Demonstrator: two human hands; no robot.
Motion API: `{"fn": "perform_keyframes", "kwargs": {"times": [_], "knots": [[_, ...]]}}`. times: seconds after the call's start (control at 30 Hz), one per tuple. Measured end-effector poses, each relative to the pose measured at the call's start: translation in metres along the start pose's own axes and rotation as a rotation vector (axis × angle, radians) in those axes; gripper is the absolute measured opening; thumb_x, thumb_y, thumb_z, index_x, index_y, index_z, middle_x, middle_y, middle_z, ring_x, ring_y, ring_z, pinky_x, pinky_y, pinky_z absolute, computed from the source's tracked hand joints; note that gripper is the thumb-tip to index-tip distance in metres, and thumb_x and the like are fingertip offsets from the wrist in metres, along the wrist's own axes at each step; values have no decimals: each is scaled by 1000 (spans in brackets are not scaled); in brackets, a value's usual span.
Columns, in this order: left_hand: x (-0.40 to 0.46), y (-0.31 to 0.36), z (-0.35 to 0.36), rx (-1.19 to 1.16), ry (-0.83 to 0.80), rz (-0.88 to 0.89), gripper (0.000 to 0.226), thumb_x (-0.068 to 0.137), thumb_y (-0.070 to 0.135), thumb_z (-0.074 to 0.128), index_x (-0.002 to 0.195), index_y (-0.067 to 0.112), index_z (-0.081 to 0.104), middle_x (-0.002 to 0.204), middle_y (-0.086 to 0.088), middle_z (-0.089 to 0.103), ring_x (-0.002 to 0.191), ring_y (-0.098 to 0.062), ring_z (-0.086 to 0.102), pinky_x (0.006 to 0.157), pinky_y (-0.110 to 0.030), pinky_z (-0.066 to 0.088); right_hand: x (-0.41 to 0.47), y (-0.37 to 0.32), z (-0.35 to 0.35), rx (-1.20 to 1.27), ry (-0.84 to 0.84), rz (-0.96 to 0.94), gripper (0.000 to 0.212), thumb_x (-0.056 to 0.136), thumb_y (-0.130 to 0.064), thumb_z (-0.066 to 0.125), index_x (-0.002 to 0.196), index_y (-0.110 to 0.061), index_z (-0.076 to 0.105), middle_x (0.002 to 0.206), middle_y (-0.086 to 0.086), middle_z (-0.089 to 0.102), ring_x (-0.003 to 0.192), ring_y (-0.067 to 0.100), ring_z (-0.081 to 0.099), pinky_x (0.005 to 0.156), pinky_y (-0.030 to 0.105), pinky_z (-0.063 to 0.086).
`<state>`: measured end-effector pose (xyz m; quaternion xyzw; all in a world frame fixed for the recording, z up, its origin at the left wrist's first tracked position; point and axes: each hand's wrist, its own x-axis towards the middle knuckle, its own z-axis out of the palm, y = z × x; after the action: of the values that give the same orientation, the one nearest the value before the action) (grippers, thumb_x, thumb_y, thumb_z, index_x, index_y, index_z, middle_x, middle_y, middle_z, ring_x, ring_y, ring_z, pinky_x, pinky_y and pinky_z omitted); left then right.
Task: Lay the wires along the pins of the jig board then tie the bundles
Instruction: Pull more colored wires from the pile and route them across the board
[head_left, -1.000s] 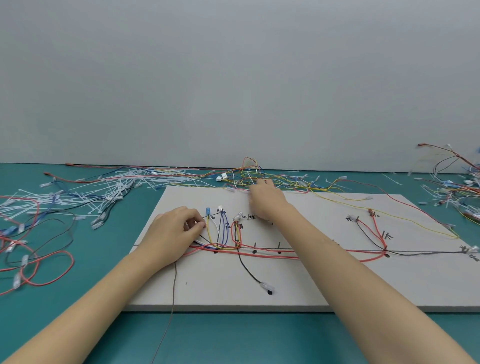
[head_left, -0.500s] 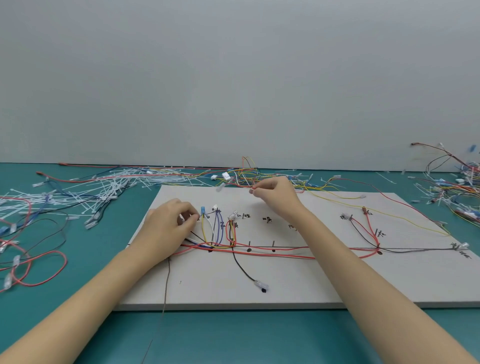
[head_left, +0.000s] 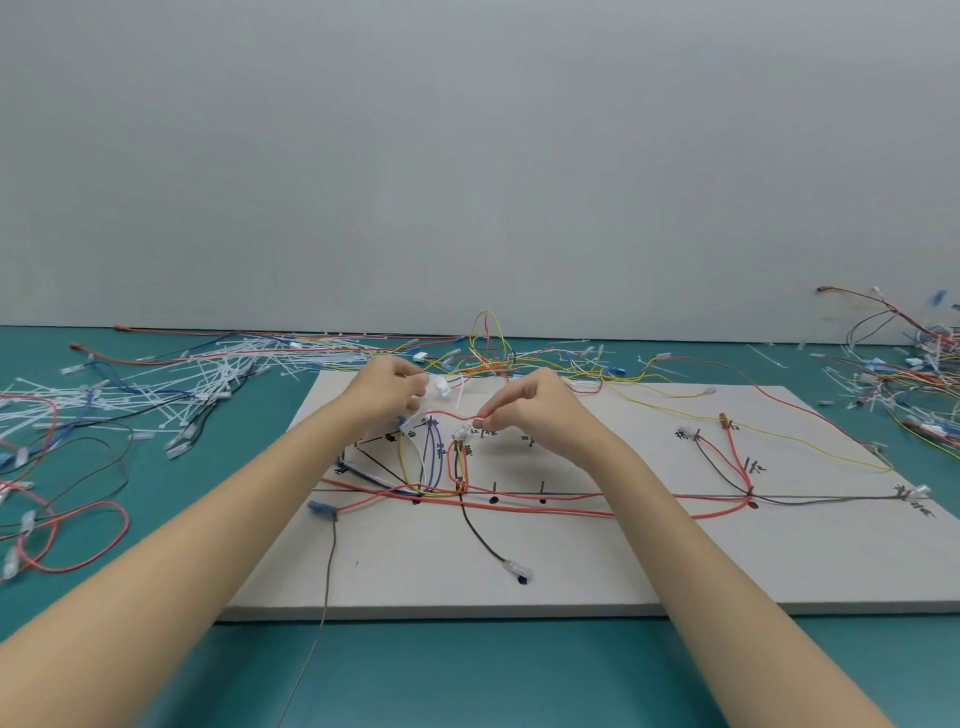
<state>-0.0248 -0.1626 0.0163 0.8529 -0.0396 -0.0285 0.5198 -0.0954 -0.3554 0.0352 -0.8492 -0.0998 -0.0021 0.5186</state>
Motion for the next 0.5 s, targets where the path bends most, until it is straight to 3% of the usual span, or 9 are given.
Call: {"fn": "perform_keyframes", "kwargs": {"times": [0.1, 0.13, 0.23, 0.4, 0.5], "knots": [[13, -3, 7, 92, -28, 7, 29, 95, 21, 61, 116, 3, 65, 110, -13, 67, 94, -26, 63, 92, -41, 53, 0, -4, 0, -41, -30, -5, 14, 76, 6, 64, 82, 2, 77, 63, 1, 68, 56, -2, 57, 51, 7, 38], [15, -2, 9, 133, -17, 13, 28, 94, 23, 62, 114, 3, 67, 111, -13, 67, 100, -27, 63, 96, -42, 51, 1, -5, 0, -38, -35, -4, 14, 76, 7, 64, 82, 2, 77, 61, -3, 68, 57, -3, 58, 51, 6, 40], [19, 1, 17, 238, 15, 28, 26, 92, 29, 65, 105, 8, 72, 107, -7, 67, 103, -23, 60, 85, -32, 46, 1, -7, 0, -33, -55, -9, 12, 77, 5, 66, 81, 1, 77, 56, -10, 67, 57, -5, 58, 52, 6, 40], [19, 5, 22, 315, 24, 63, 20, 87, 22, 64, 83, 4, 73, 84, -9, 65, 81, -22, 56, 71, -30, 42, -1, -3, -4, -66, -60, 18, 6, 79, -9, 73, 79, -6, 78, 67, -8, 71, 63, -5, 58, 56, 8, 40], [14, 6, 21, 352, 75, 113, 23, 87, 23, 59, 70, 7, 60, 71, -9, 55, 69, -25, 50, 63, -32, 38, 2, 4, -12, 40, 180, 3, 7, 80, -17, 75, 85, -14, 79, 72, -11, 72, 67, -7, 60, 65, 13, 43]]}}
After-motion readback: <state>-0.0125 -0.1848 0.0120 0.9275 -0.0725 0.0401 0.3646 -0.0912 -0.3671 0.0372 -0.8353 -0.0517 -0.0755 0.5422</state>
